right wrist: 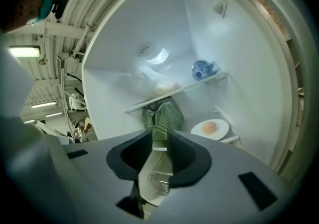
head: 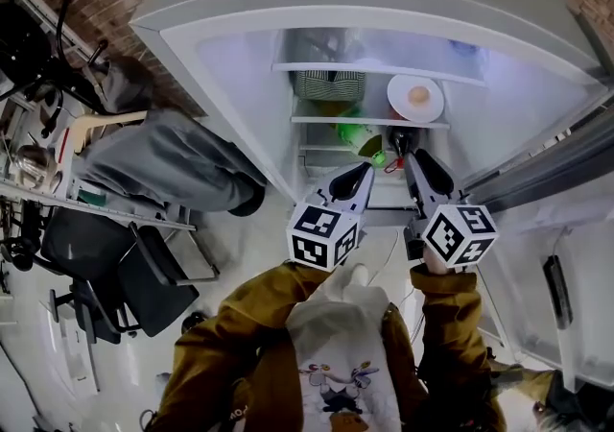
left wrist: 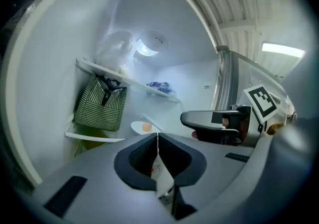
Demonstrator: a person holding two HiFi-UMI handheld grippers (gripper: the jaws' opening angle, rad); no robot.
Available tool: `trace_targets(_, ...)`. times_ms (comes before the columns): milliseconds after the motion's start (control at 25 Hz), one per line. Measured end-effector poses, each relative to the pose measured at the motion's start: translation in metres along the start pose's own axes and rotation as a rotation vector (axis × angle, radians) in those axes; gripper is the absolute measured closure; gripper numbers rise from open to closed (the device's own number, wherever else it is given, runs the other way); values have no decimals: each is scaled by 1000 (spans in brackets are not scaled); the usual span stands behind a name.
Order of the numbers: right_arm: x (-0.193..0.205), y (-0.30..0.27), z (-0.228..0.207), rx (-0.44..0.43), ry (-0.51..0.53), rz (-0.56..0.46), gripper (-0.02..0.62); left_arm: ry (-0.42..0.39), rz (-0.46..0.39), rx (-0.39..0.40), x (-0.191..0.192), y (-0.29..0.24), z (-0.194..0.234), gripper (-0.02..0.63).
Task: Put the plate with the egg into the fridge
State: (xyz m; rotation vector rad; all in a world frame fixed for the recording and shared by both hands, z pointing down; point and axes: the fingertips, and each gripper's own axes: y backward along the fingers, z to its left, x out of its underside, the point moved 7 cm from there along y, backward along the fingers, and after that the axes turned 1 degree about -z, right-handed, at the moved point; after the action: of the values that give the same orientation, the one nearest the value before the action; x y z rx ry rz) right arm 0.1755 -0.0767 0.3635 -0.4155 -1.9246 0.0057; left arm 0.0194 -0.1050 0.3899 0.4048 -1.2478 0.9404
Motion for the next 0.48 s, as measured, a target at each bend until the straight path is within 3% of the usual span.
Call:
trace_targets(200, 13, 18, 13, 47, 104, 3, 510, 18, 20, -18, 16, 33, -4, 595)
trace_targets(360, 23, 33, 13, 88, 98, -16, 591, 27, 34, -41, 28, 51, -2, 595)
trace_targets(480, 31, 42, 16, 117, 116, -13, 591, 14, 29, -55, 31, 62, -3, 595)
